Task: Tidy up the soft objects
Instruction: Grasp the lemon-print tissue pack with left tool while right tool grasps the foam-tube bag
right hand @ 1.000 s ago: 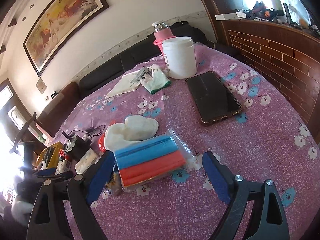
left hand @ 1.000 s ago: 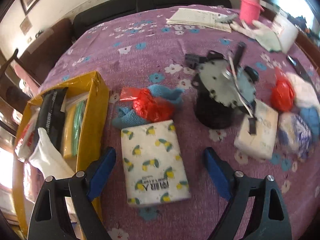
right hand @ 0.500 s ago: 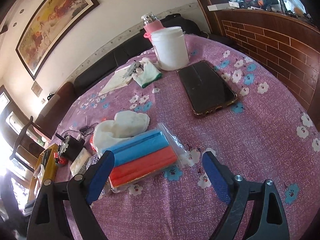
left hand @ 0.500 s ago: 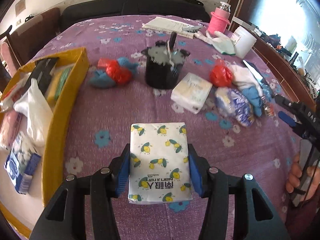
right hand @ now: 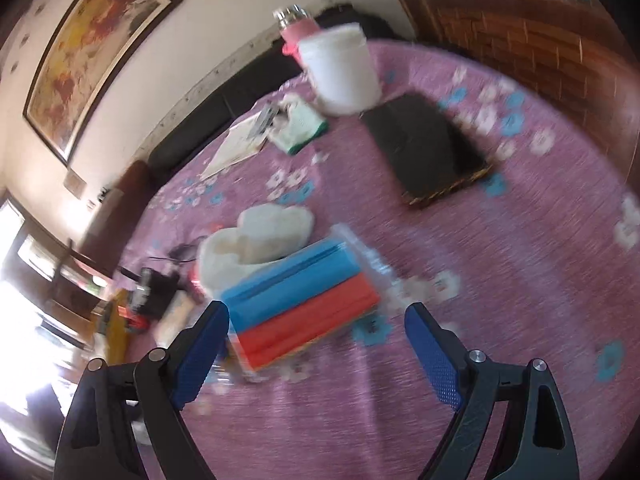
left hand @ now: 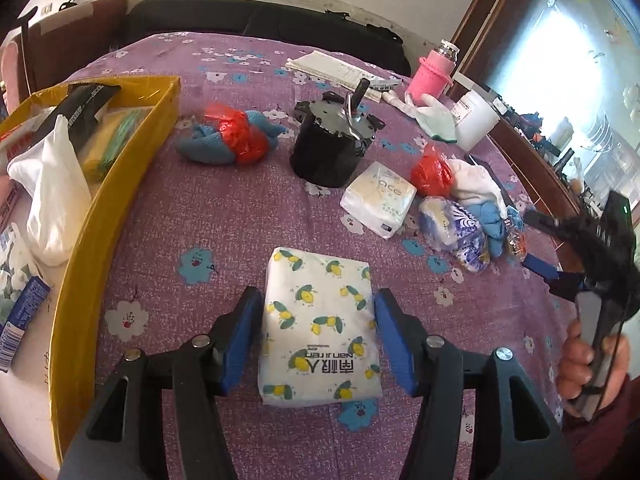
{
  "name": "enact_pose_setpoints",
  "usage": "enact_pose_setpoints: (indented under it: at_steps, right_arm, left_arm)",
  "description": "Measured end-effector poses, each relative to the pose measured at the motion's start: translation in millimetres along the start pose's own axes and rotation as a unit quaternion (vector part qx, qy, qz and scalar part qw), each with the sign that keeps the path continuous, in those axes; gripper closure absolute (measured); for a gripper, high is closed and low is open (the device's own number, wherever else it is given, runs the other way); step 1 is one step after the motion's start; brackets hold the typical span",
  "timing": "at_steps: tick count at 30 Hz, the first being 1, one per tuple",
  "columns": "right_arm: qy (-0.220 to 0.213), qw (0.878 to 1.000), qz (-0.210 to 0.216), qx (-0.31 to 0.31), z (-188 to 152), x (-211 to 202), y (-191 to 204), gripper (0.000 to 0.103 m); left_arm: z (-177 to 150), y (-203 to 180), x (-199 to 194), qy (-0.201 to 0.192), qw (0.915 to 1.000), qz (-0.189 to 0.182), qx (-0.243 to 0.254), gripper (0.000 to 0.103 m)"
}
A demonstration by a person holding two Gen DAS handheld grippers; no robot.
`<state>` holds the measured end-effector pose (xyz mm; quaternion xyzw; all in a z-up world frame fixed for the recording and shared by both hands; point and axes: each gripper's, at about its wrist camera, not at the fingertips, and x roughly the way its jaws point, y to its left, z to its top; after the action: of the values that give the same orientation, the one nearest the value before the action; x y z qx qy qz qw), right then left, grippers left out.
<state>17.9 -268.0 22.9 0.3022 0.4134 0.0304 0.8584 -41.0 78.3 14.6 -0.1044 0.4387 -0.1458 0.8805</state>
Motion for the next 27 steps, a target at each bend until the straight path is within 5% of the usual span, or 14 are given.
enact_pose_setpoints:
  at_steps: [8,10,16,21,27]
  right_arm:
    - [0.013,0.998,-0.047,0.031,24.1,22.7,27.2,0.013]
    - [0.023,0.997,-0.069,0.03,22.6,28.6,26.4,0.033]
    - [0.035,0.995,-0.088,0.016,6.1,11.6,4.3,0.051]
    - [0.041,0.989,-0.139,-0.032,-9.4,-9.7,-6.5,0.05]
    - [0.028,0.989,-0.142,-0.037,-8.3,-7.4,-11.5,0.042]
  left_arm:
    - [0.2,-10.2,3.9,0.007,0.9991,0.032,0.025,0.045]
    - [0.0,-12.9,5.2,0.009,0.9988,0.037,0.032,0.044]
    - [0.6,-8.7,4.3,0.007,0.9995,0.019,0.022,0.041]
    - [0.6,-14.8,7.1,0.012,0.999,0.025,0.035,0.035]
    - [-2.3,-36.3,18.2,0.035,0.9935,0.054,0.094,0.017]
